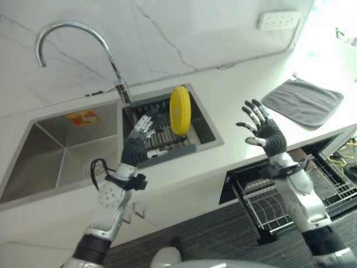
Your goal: Place the dishes in the dishwasher.
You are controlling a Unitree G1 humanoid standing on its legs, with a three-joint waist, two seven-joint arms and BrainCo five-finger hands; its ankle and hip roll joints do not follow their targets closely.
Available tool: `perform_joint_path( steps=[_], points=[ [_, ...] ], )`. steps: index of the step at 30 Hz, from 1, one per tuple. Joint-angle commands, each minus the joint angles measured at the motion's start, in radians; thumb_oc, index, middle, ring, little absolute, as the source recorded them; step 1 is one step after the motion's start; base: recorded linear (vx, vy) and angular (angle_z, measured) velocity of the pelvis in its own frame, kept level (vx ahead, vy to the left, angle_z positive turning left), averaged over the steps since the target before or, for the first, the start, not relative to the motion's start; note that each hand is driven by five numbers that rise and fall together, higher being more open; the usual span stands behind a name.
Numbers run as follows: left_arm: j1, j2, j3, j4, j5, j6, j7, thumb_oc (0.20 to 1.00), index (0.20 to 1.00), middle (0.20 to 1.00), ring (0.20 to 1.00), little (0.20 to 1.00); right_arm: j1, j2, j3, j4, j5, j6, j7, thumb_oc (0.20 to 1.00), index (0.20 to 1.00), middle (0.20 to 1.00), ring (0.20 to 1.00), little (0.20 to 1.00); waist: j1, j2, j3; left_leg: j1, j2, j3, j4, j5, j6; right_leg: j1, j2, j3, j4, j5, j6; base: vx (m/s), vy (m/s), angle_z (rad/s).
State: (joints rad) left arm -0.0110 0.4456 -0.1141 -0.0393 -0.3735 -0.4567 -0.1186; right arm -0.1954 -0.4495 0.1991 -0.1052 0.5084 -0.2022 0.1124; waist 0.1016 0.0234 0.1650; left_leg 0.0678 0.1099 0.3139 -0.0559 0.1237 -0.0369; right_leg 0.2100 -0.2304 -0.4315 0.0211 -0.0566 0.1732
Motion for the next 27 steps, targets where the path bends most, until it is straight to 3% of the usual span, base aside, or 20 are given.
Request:
perform_joint_path(
  steps=[1,6,9,14,21,27],
  points=[
    [-0.044,0.028,0.047,-0.068,-0.029,-0.039,0.002,1.000,1.000,1.000,1.000,1.000,-0.096,-0.004,0.001,-0.032,-0.037,0.000,-0.027,1.000,1.000,1.000,1.000,1.000,0.024,0.003,0.010,-0.035,0.080,-0.010,-0.023,-0.025,-0.076,0.033,0.010,-0.065,0.052,-0.075,-0.044,0.06,0.029,0.03],
    [-0.036,0.033,0.050,-0.073,-0.033,-0.023,-0.043,1.000,1.000,1.000,1.000,1.000,-0.146,0.005,0.011,-0.009,-0.045,0.072,-0.111,1.000,1.000,1.000,1.000,1.000,0.059,-0.005,0.010,-0.052,0.078,-0.023,-0.022,-0.023,-0.077,0.049,0.010,-0.087,0.031,-0.067,-0.039,0.06,0.020,0.06],
    [-0.026,0.042,0.048,-0.086,-0.037,-0.023,-0.047,1.000,1.000,1.000,1.000,1.000,-0.163,0.027,0.010,0.033,0.051,0.122,-0.125,1.000,1.000,1.000,1.000,1.000,0.076,-0.008,0.013,-0.055,0.075,-0.040,-0.023,-0.023,-0.076,0.053,0.012,-0.089,0.021,-0.059,-0.036,0.07,0.042,0.03],
    [-0.037,0.056,0.036,-0.089,-0.036,-0.026,-0.067,1.000,1.000,1.000,1.000,1.000,-0.240,0.041,0.013,0.089,0.038,0.182,-0.152,1.000,1.000,1.000,1.000,1.000,0.107,-0.014,0.022,-0.072,0.075,-0.059,-0.022,-0.015,-0.079,0.060,0.014,-0.106,0.016,-0.060,-0.039,0.05,0.046,0.04],
    [-0.044,0.090,0.028,-0.105,-0.034,-0.031,-0.109,1.000,1.000,1.000,1.000,1.000,-0.340,0.027,-0.001,0.194,0.025,0.219,-0.236,1.000,1.000,1.000,1.000,1.000,0.152,-0.023,0.035,-0.098,0.075,-0.079,-0.021,-0.002,-0.083,0.077,0.017,-0.136,0.009,-0.059,-0.039,0.07,0.013,0.12],
    [-0.049,0.106,0.020,-0.105,-0.055,-0.031,-0.124,1.000,1.000,1.000,1.000,1.000,-0.386,0.020,0.003,0.253,0.030,0.237,-0.245,1.000,1.000,1.000,1.000,1.000,0.171,-0.019,0.047,-0.109,0.075,-0.093,-0.019,0.007,-0.085,0.079,0.017,-0.147,0.018,-0.063,-0.041,0.05,0.015,0.08]
  ],
)
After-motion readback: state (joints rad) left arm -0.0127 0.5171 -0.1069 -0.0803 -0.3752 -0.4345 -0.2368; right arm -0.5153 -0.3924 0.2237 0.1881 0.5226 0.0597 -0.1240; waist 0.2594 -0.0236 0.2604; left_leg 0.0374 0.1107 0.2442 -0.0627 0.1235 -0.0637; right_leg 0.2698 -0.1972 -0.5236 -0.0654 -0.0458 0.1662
